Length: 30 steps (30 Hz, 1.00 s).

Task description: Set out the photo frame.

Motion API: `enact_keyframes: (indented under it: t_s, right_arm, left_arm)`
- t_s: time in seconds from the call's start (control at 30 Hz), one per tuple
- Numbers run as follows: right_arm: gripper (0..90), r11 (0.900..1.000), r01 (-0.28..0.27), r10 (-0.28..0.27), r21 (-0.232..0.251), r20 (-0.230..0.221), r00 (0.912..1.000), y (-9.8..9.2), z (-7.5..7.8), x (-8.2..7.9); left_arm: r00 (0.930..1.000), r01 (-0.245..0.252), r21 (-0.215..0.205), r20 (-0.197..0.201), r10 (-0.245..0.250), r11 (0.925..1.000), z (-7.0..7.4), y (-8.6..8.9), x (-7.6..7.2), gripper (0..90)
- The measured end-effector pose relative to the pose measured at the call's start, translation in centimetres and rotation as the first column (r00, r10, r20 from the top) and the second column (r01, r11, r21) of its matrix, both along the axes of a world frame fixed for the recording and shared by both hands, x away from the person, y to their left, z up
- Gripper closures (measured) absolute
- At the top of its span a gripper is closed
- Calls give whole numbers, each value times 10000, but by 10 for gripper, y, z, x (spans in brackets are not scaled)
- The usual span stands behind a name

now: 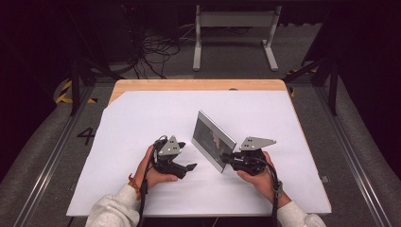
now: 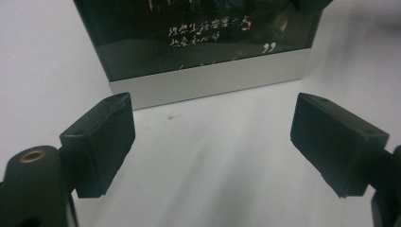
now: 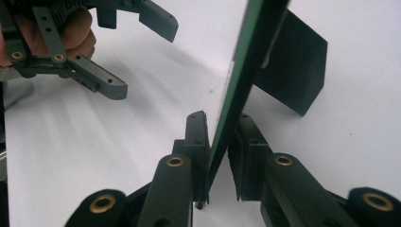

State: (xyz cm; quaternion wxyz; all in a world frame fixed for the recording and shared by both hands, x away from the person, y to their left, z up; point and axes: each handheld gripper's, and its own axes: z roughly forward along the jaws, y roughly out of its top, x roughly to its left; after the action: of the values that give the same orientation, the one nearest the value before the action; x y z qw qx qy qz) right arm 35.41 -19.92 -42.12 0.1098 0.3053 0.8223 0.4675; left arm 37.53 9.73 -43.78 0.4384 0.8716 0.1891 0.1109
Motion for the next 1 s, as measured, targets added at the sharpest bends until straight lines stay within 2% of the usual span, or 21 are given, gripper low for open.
enact_keyframes:
  t_s: [0.13,0.23,0.3,0.37,0.43,0.53,0.7,0.9,1.0]
  right_arm:
    - [819,9998,76,-75,189,-72,9999,-3,-1,3]
    - [813,9997,198,-199,111,19,9998,-1,-2,3]
    - [788,9996,271,-272,65,97,9996,1,-3,3]
    - [772,9989,445,-444,130,-58,9990,4,-8,6]
    - [813,9989,383,-380,272,-137,9992,6,-11,7]
    - [818,9992,385,-384,112,-40,9993,9,-11,7]
    - [834,9993,330,-326,186,-205,9993,6,-11,9]
    - [842,9996,226,-219,189,-369,9991,2,-10,10]
    - [844,9997,150,-143,177,-431,9990,-1,-9,11]
  left_arm:
    - [10000,-5,-14,-8,5,10000,0,1,0,155]
    - [9999,-70,-38,-78,69,10000,0,1,1,155]
    - [9999,-54,22,-95,55,10000,-1,1,0,155]
    - [10000,-43,12,-87,43,10000,0,1,0,154]
    - [10000,-59,26,-60,59,10000,0,1,0,154]
    - [9999,-102,29,-126,102,9999,-1,3,2,154]
    - [9998,-125,89,-176,127,9999,-2,2,4,154]
    - [9993,-301,151,-203,304,9994,-4,-1,12,153]
    - [9984,-532,-17,-187,532,9986,-4,-3,21,141]
